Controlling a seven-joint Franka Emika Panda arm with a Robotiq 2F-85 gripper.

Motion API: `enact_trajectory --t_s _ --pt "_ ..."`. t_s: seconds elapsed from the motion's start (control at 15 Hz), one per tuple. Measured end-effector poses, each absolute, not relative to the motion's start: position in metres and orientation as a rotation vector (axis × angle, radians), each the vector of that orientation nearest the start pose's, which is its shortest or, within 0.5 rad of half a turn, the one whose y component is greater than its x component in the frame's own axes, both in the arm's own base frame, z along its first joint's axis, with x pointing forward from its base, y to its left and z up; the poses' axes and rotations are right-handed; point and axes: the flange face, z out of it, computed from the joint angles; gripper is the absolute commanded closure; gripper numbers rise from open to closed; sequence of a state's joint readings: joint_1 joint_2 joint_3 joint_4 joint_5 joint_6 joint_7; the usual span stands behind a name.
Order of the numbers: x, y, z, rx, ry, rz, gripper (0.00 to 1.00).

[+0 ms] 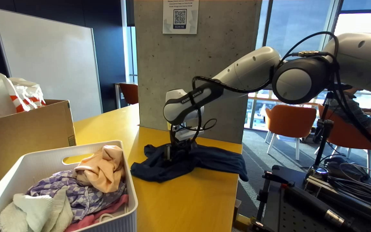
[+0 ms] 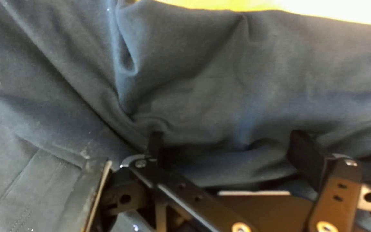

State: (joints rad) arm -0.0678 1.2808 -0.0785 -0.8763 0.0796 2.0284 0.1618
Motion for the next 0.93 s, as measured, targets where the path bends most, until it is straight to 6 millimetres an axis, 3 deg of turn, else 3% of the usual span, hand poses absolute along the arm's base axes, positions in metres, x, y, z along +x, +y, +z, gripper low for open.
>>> enact_trajectory --t_s 0.4,0.93 --pt "0.776 -0.09 0.091 -3.13 0.461 0.144 0.0" --pt "0.779 -0.089 0.101 -3.129 0.46 0.134 0.0"
